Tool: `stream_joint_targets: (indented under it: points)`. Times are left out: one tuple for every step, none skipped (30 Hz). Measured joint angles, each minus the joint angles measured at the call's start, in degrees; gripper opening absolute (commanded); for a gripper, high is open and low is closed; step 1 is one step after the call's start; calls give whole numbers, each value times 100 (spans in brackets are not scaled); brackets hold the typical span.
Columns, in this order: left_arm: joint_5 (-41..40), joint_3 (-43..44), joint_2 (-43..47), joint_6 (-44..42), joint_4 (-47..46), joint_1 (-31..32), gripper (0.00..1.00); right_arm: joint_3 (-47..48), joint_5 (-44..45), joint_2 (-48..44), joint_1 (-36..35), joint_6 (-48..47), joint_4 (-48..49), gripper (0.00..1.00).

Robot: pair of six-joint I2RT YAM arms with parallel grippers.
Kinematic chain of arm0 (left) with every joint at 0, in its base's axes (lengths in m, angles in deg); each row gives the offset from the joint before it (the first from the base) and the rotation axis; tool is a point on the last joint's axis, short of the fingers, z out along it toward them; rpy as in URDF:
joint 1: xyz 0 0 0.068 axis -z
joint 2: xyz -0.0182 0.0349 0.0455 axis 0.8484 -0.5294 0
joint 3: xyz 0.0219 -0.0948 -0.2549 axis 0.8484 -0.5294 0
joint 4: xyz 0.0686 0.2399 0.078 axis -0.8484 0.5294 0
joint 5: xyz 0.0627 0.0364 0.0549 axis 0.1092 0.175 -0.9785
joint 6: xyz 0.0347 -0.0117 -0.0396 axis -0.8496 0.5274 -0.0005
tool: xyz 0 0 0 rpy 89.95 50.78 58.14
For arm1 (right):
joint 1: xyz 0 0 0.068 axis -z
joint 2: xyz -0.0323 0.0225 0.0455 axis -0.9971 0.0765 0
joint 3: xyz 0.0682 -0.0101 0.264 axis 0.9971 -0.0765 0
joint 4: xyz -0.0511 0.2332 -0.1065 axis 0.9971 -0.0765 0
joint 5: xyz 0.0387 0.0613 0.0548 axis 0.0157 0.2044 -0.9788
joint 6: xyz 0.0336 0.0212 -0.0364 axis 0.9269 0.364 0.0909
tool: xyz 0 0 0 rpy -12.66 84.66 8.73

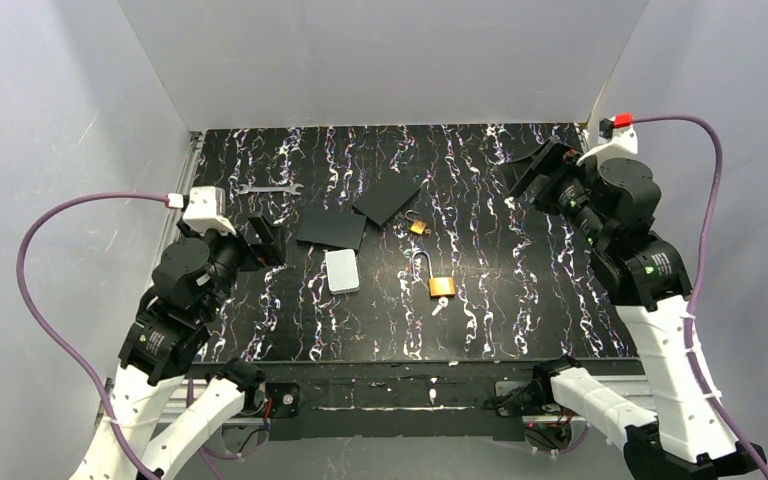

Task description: Unlock with the key

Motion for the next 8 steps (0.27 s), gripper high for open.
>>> stream_joint_targets:
  points:
    - [-35,-46,28,-4,7,0,98,0,81,-7,0,61,-79,98]
    - [-70,-96,50,-7,7,0,98,0,149,20,0,125,-155,98]
    - [-92,-129,57,-7,20,0,98,0,205,70,0,166,-245,98]
    - [-114,-157,57,-9,26,0,98,0,251,114,0,203,-317,98]
    - [-131,-170,59,-9,37,0,98,-2,286,166,0,243,-358,98]
    - [-146,-177,61,-15,55,0,98,-9,297,243,0,282,-400,98]
    - [-164,-181,63,-28,68,0,98,-24,299,310,0,302,-428,98]
    - [-179,-186,74,-35,70,0,98,-26,295,365,0,315,-472,98]
